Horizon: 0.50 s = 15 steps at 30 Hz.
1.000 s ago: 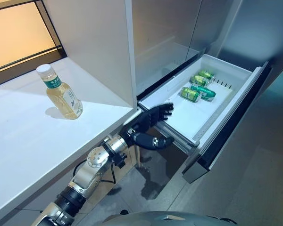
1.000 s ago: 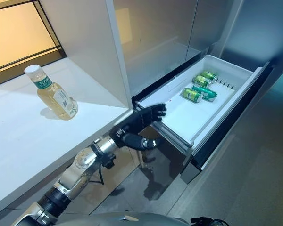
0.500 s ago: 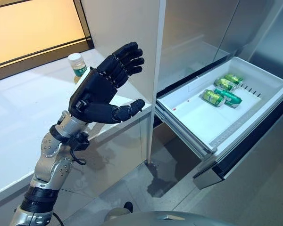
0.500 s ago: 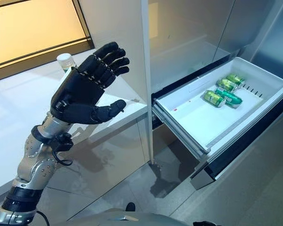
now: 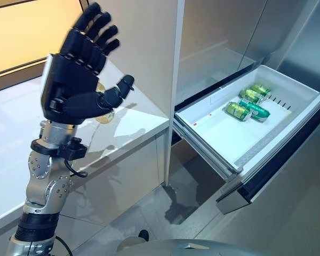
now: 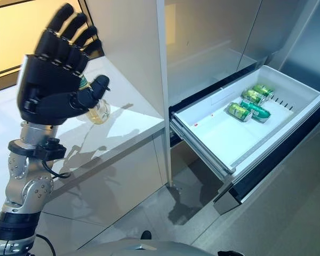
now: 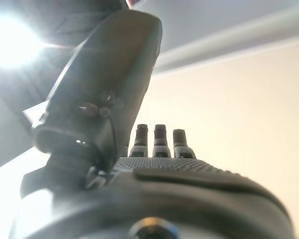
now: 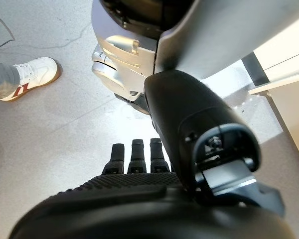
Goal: Put drinks into fridge and close the fridge
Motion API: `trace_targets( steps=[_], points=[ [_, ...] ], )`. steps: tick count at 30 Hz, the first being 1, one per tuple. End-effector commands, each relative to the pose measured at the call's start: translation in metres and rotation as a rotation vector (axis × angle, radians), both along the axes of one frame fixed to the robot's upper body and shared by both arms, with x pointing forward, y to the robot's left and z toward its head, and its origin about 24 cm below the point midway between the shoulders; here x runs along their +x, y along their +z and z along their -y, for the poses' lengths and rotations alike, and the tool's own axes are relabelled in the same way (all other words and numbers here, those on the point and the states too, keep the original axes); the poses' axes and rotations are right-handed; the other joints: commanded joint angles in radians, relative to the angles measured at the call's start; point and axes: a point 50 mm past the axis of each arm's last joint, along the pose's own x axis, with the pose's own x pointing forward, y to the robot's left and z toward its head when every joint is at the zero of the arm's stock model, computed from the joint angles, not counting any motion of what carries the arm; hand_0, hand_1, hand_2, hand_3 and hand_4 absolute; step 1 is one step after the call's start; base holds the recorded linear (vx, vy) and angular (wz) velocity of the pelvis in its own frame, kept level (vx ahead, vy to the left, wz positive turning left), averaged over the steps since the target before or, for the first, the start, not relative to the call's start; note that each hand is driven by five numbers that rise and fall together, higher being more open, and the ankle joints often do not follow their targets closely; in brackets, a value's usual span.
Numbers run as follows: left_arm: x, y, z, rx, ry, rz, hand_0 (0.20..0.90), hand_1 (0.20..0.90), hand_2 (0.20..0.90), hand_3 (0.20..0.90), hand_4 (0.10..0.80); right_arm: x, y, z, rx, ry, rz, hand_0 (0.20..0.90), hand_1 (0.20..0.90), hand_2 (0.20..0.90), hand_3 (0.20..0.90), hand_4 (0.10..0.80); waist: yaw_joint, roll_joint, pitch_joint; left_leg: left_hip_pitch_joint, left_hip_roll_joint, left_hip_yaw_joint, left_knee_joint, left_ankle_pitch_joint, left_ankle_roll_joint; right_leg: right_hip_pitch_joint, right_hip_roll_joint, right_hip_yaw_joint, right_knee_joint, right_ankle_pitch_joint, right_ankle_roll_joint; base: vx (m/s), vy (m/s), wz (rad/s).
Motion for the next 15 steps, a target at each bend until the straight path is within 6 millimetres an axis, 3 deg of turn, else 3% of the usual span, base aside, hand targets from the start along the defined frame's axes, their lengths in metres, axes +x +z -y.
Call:
trace_targets(
  steps=[1,15],
  points=[
    [-0.009,0.033,-0.018,-0.036,0.209,0.23,0.9,0.9,0.9,0.9,0.8,0.014,-0.003,-0.018,0.071,0.002,0.032,0.9,0.9,0.9,0.9,0.8,0.004,-0.007,-0.032,-0.011,-0.067,0.016,0.001,-0.068,0.071,-0.082,-0.007,0.058,0.027,0.061,0.033,0.0,0.0,0.0],
    [0.008,0.012,-0.045,0.007,0.551,0.019,0.9,0.9,0.9,0.9,0.8,0.019,-0.001,-0.014,0.061,0.005,0.017,0.9,0.9,0.9,0.9,0.8,0.0,0.001,-0.04,-0.004,-0.069,0.012,0.001,-0.068,0.072,-0.078,-0.004,0.067,0.026,0.06,0.033,0.013,0.0,0.0]
  ],
)
